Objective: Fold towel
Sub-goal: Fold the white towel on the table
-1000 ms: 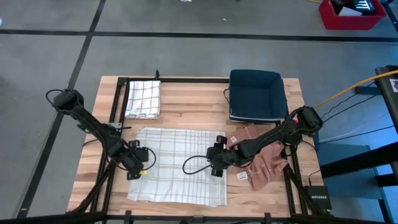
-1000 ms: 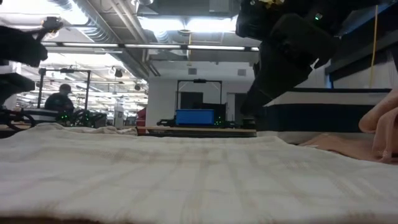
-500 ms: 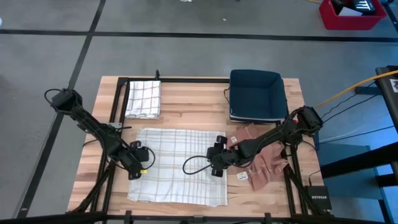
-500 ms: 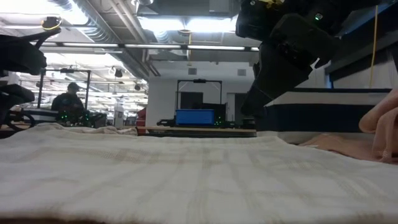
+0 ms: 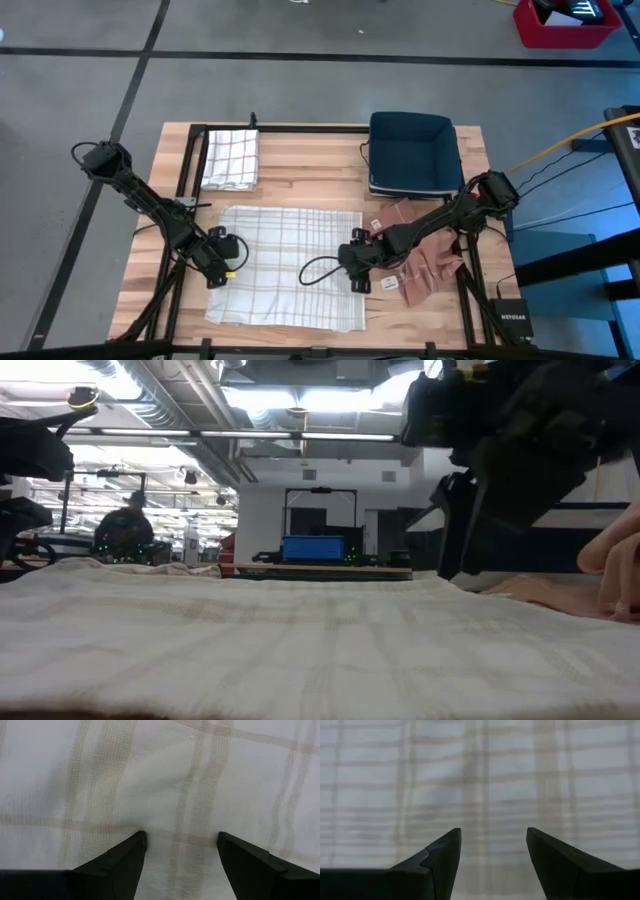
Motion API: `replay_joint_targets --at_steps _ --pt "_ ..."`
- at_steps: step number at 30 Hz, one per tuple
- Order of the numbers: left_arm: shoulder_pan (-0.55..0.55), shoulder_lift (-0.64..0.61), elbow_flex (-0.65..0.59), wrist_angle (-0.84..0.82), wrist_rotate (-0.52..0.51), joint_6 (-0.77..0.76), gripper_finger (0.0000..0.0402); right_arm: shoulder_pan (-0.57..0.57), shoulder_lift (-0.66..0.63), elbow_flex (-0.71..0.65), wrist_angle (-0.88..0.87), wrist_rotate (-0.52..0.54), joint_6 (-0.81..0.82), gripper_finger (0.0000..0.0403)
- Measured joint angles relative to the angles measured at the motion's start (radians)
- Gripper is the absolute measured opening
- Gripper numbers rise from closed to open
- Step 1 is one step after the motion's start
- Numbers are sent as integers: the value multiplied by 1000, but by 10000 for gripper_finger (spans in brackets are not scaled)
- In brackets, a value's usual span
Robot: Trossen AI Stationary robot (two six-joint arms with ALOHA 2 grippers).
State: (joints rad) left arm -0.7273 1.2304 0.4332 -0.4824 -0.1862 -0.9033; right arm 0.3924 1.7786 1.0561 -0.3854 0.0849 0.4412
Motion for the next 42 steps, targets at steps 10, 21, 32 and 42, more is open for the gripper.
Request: replay_joint_targets --at_steps 10,21,32,42 --pt "-1 1 -1 2 -5 -11 243 1 65 0 9 -29 -3 230" --pt "-57 3 -2 -1 -34 -12 243 0 49 14 -101 -16 -7 230" --pt "-30 0 73 -20 -11 47 243 30 21 56 -146 -7 27 230" --pt "-30 -1 51 -94 -35 1 243 33 25 -15 -68 9 52 230"
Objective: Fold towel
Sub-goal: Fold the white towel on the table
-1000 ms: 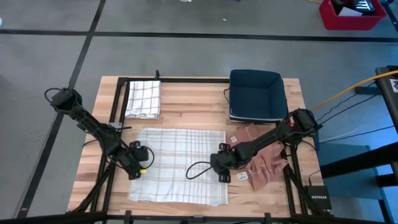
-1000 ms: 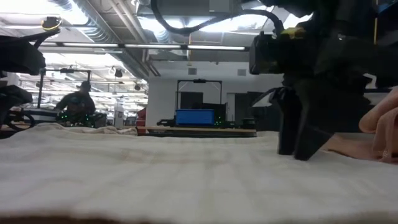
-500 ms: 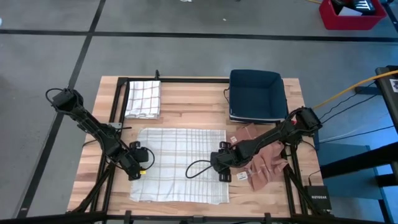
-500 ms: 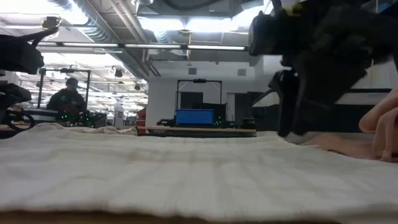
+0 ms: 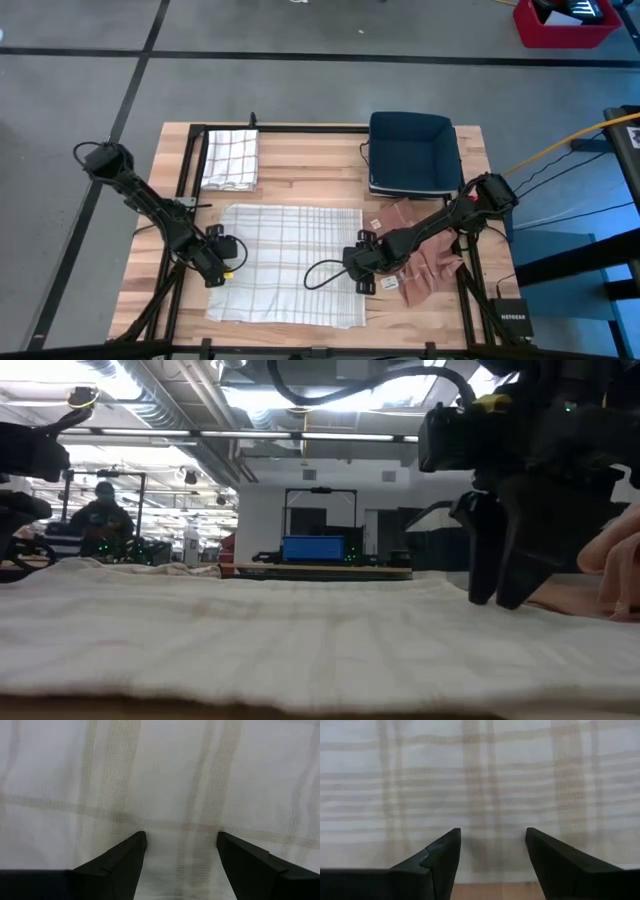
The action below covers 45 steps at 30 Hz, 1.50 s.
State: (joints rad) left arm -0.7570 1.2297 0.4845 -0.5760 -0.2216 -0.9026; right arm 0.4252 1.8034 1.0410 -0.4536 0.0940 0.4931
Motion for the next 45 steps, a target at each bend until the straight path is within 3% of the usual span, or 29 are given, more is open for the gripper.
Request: replay_joint_targets --at_steps 10,14,19,26,32,40,45 --pt "-3 -2 -3 7 4 21 243 0 0 11 29 -4 10 230" --pt "6 -1 52 -79 54 14 243 0 -1 41 16 -17 26 230" --pt "8 -2 118 -139 28 47 243 0 13 28 27 31 24 230" --pt "2 5 64 -114 -3 39 243 0 79 17 71 25 -4 230" --pt "2 3 8 7 8 61 243 1 84 15 64 37 -3 230" --pt "2 3 6 5 21 99 243 1 86 15 48 38 -2 230" --pt "4 -12 30 -1 44 45 243 1 86 14 42 39 -1 230"
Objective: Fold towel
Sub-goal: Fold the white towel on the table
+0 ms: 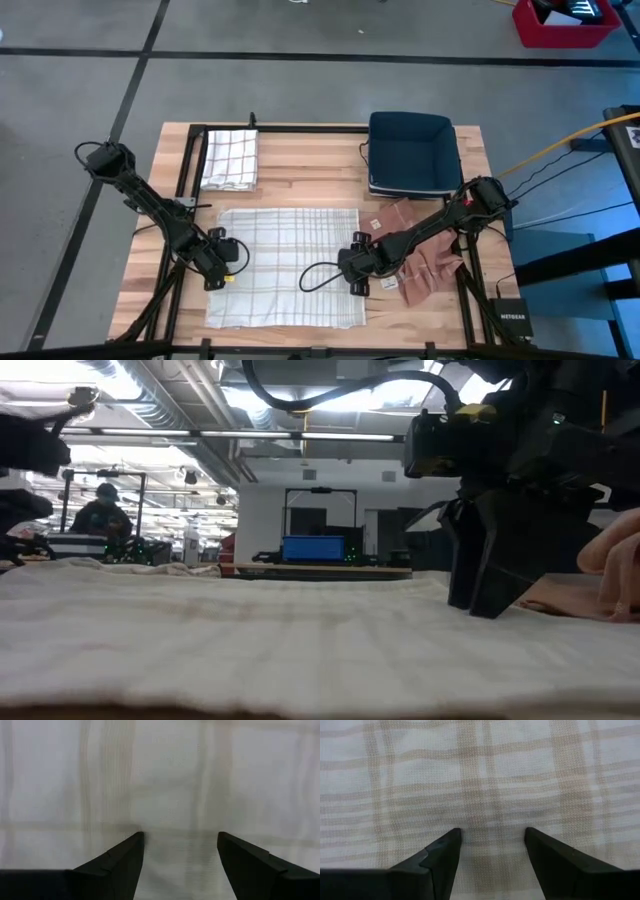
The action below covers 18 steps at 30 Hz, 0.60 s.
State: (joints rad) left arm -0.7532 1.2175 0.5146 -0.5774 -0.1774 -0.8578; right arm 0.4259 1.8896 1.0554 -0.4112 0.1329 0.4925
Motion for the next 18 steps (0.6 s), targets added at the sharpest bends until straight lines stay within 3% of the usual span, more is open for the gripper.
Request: replay_joint_targets --at_steps 11,18 --pt "-56 6 -8 6 -15 -83 243 0 2 -1 -1 5 0 230" --pt "-101 45 -52 105 -48 -101 243 0 2 -2 0 5 0 230"
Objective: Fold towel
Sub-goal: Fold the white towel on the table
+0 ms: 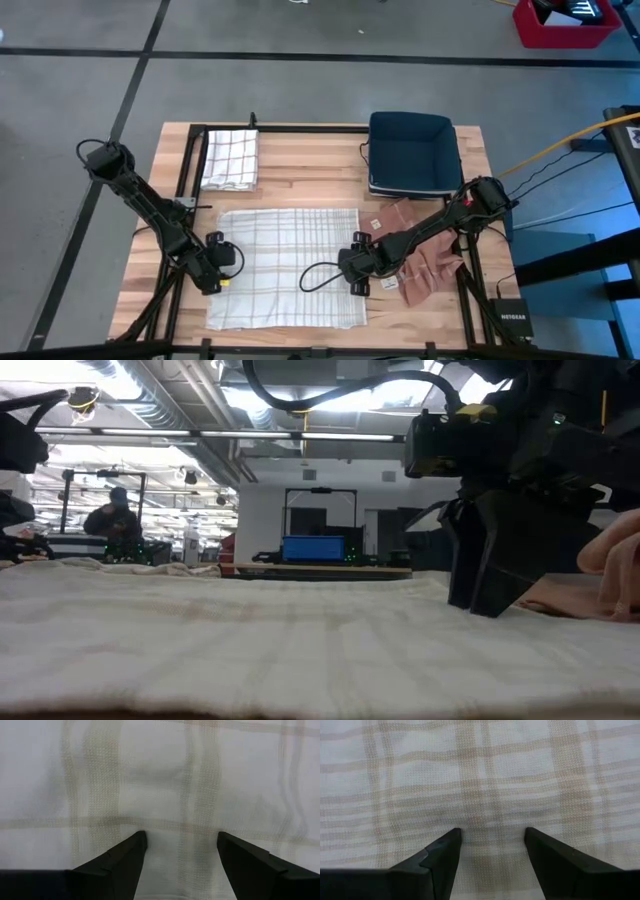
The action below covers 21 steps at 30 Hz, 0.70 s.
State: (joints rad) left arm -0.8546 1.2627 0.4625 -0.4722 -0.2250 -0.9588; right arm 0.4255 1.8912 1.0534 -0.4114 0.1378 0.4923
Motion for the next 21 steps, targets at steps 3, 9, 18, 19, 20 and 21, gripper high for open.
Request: replay_joint_targets --at_steps 3,9,18,19,20,21 --pt "-5 2 -10 -6 -9 -5 243 0 0 0 0 -7 -11 230" --pt "-5 2 -21 -5 -6 -6 235 0 0 0 -8 -12 -32 230" --pt "-6 2 -23 -21 -7 -21 162 0 -2 1 -55 -21 -53 187" --pt "-6 3 -23 -20 -5 -22 147 0 -2 1 -55 -21 -55 174" --pt "-6 3 -23 -20 -2 -22 132 0 -2 1 -56 -20 -55 159" --pt "-6 3 -23 -21 2 -23 115 0 -2 1 -59 -19 -55 143"
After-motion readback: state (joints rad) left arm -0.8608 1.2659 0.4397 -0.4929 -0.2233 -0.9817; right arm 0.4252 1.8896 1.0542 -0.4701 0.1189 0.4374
